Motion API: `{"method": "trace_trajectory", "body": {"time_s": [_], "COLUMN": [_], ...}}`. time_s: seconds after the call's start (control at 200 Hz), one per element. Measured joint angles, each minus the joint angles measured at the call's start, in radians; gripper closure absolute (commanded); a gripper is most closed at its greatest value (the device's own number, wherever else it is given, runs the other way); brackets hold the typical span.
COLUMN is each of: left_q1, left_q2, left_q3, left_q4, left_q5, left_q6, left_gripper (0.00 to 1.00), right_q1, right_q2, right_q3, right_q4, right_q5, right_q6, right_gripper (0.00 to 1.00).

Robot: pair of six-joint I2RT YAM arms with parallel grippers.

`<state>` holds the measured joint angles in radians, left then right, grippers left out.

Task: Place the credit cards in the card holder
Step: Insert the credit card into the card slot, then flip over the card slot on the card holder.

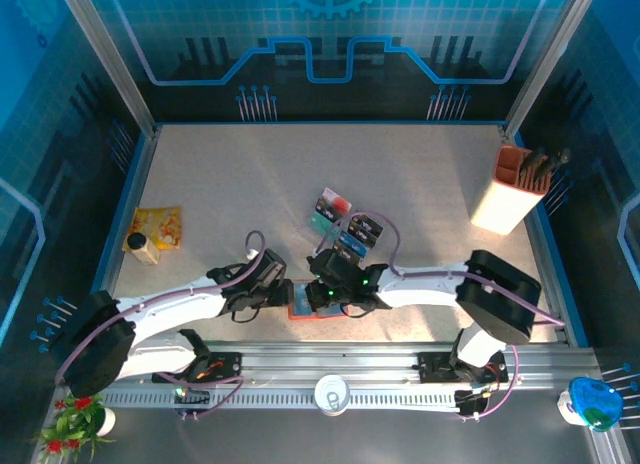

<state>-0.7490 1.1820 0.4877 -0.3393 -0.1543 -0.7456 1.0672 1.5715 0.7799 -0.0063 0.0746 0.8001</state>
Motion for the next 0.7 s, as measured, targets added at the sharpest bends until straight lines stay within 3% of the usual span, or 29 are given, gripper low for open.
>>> {"method": "trace_trajectory", "body": {"time_s": [0.105, 0.295, 0.7], "left_q1": [0.002, 0.002, -0.068], "left_q2": [-0.042, -0.085, 0.035], "left_q3": [0.04, 0.117, 0.132], "left_q4": [-0.042, -0.064, -0.019], "left_q5": [-0.006, 0.01, 0.058], "left_q6": [0.015, 0.014, -0.015], "left_gripper": [0.27, 0.27, 0.28], "right_q1": [-0.028, -0.109, -0.128], "right_q2": [-0.094, -0.186, -0.106], "right_q3": [-0.031, -0.098, -0.111], "right_q4": [-0.012, -0.042, -0.061], "right_q5": [0.004, 0.003, -0.009], "right_q6": [-0.007, -0.024, -0.052], "right_gripper": [0.9, 0.89, 0.93]}}
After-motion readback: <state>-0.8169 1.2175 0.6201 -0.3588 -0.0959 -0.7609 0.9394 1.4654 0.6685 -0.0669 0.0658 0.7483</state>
